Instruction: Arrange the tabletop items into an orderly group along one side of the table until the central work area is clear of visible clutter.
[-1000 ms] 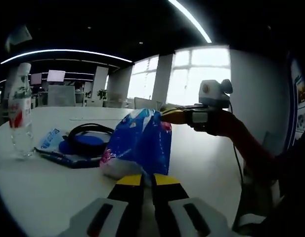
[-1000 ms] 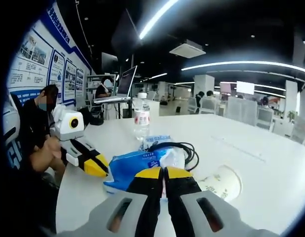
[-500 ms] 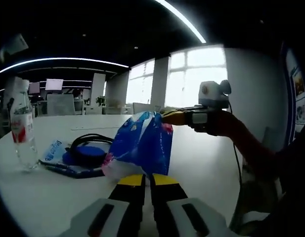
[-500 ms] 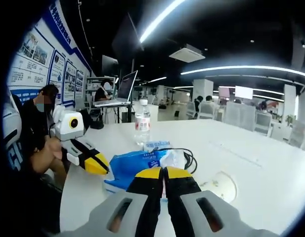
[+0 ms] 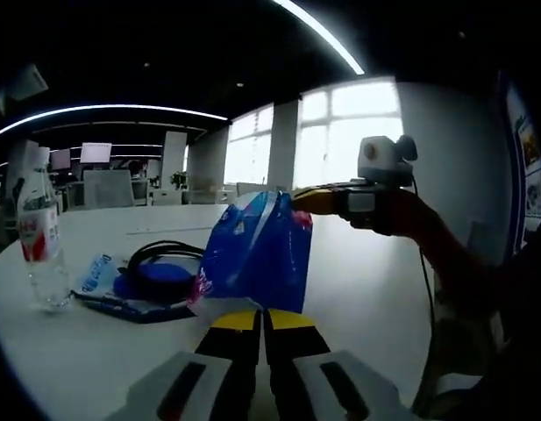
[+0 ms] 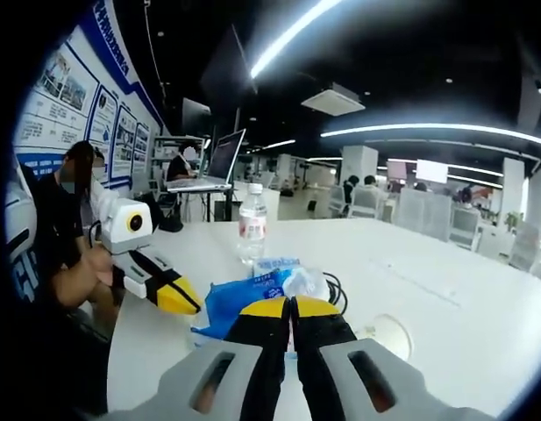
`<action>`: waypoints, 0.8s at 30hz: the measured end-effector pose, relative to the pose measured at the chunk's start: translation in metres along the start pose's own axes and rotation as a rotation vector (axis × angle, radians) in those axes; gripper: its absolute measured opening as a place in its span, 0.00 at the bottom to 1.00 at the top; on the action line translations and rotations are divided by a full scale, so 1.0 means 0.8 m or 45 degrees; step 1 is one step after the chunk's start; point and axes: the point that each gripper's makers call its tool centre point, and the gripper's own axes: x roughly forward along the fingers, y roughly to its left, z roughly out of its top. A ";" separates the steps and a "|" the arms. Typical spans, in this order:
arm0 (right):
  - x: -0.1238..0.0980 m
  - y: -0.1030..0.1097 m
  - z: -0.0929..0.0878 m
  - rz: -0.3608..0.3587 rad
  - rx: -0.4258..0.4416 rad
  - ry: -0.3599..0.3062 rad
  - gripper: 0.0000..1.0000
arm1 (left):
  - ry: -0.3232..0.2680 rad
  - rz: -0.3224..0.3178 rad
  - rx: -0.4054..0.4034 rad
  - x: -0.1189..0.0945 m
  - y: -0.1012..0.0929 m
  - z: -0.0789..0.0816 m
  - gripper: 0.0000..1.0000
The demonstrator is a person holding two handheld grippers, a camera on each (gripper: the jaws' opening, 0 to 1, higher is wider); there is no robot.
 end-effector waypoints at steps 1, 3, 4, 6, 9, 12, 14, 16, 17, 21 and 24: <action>0.000 0.000 0.000 0.000 -0.002 0.002 0.00 | 0.003 -0.002 -0.001 0.000 0.000 -0.001 0.00; 0.001 0.000 -0.001 0.000 -0.001 0.006 0.00 | 0.014 -0.006 -0.004 0.002 -0.001 -0.004 0.00; 0.001 0.000 -0.002 0.000 -0.003 0.008 0.00 | 0.014 -0.005 -0.009 0.003 -0.001 -0.004 0.01; 0.001 0.001 -0.003 0.001 -0.002 0.009 0.00 | 0.028 -0.012 -0.016 0.005 -0.002 -0.007 0.02; 0.001 0.000 -0.004 -0.002 -0.005 0.015 0.00 | 0.040 -0.012 -0.035 0.005 -0.002 -0.011 0.04; 0.001 0.000 -0.006 -0.004 -0.006 0.021 0.00 | 0.048 -0.012 -0.045 0.005 -0.010 -0.015 0.08; 0.002 0.001 -0.008 -0.002 -0.005 0.024 0.00 | 0.055 -0.013 -0.052 0.006 -0.010 -0.018 0.10; 0.002 0.003 -0.010 0.003 -0.005 0.027 0.00 | 0.055 -0.014 -0.060 0.007 -0.009 -0.019 0.12; 0.002 0.003 -0.010 0.003 -0.005 0.028 0.00 | 0.054 -0.014 -0.065 0.007 -0.009 -0.019 0.13; 0.000 0.005 -0.010 0.008 -0.004 0.026 0.00 | 0.047 -0.010 -0.071 0.008 -0.014 -0.020 0.11; -0.002 0.007 -0.008 0.012 -0.004 0.021 0.00 | 0.038 -0.019 -0.034 0.007 -0.015 -0.019 0.03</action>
